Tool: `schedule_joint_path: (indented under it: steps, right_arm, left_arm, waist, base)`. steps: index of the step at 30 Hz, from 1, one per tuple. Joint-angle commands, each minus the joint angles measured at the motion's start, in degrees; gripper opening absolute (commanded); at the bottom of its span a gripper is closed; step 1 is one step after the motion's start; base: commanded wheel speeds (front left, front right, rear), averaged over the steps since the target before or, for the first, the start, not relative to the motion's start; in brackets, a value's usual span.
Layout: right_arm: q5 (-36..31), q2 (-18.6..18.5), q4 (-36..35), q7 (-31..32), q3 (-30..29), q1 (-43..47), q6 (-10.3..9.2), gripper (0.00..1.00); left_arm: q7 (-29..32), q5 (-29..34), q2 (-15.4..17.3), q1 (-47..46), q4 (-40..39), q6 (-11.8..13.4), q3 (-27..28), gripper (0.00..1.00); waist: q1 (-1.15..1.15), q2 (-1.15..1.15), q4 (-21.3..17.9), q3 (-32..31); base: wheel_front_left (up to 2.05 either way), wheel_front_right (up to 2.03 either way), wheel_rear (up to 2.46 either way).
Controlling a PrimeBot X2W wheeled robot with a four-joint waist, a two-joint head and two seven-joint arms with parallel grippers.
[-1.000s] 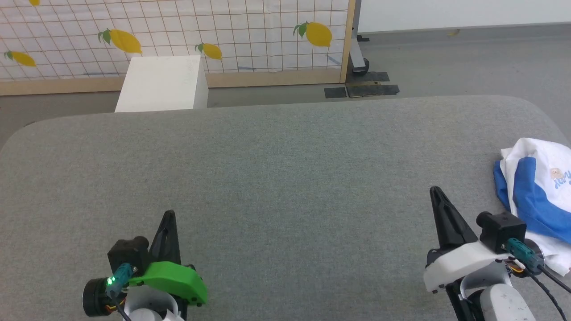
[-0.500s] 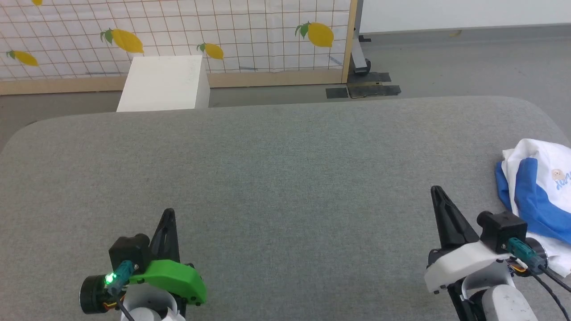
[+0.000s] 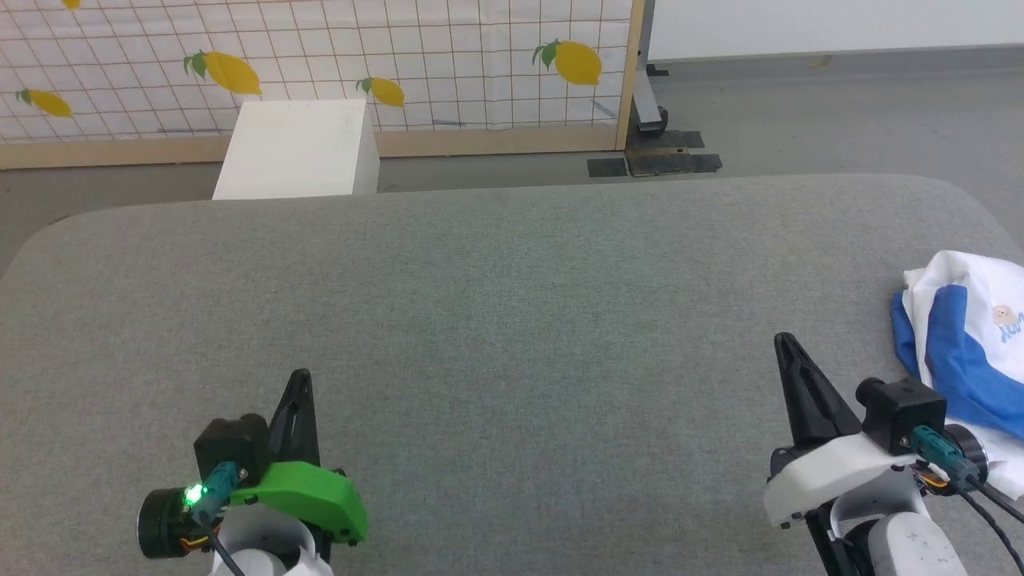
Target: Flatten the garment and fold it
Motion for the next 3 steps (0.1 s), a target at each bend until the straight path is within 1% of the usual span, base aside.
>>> schedule_joint_path:
  steps: [1,3]
  right_arm:
    - [-0.8,0.1,-0.8,0.4,-0.1,1.1,-0.05,0.00]
    - [-1.0,0.1,-1.1,0.6,-0.1,1.2,-0.05,0.00]
  left_arm:
    - [0.4,1.2,-0.1,1.0,-0.5,-0.4,0.1,0.00]
    - [0.6,1.5,-0.1,1.0,-0.7,-0.4,0.2,0.00]
  waist:
    - [0.00,0.00,0.0,0.0]
    - [0.00,0.00,0.1,0.0]
  base:
    - [0.00,0.00,0.00]
    - [0.00,0.00,0.00]
